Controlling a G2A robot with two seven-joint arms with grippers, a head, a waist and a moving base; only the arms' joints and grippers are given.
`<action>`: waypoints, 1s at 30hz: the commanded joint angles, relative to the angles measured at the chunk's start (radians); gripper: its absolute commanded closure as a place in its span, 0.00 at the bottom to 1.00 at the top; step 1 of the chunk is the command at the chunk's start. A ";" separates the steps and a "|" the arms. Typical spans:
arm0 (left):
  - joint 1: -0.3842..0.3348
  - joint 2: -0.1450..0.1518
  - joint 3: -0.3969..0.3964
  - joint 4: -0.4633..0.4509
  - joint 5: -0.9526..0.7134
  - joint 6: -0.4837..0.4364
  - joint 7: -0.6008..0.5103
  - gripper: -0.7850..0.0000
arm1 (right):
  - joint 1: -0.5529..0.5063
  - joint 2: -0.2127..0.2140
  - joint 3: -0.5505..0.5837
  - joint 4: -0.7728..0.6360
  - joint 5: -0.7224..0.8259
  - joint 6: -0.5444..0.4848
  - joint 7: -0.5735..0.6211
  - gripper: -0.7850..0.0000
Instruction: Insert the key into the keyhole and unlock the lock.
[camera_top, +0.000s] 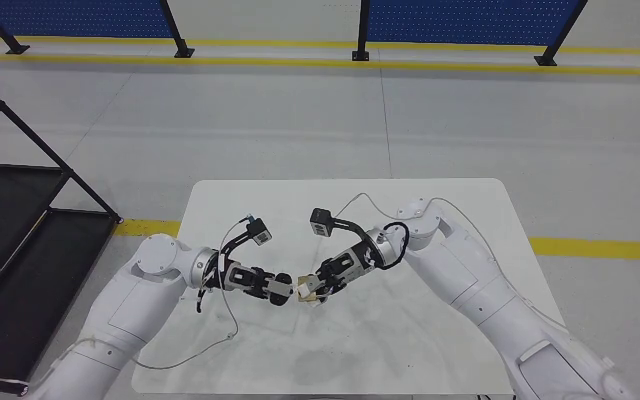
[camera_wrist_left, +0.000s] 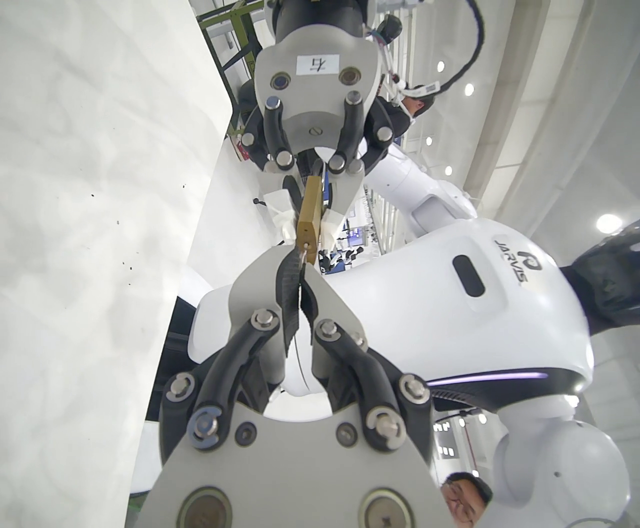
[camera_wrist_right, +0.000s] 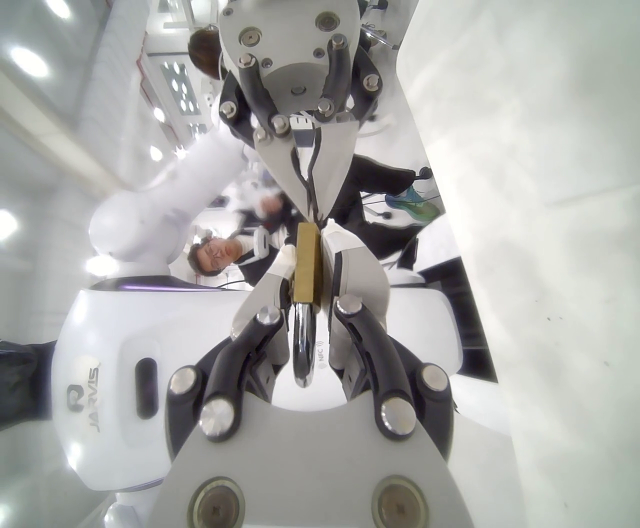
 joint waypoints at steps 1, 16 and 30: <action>0.008 0.001 -0.005 -0.012 0.007 -0.013 0.013 1.00 | -0.001 0.000 0.002 0.000 -0.002 0.002 0.000 1.00; 0.055 0.009 -0.047 -0.066 0.063 -0.092 0.092 1.00 | -0.009 -0.001 0.014 0.001 -0.005 0.005 -0.004 1.00; 0.095 0.020 -0.068 -0.124 0.132 -0.167 0.167 1.00 | -0.015 -0.001 0.022 0.000 -0.010 0.007 -0.003 1.00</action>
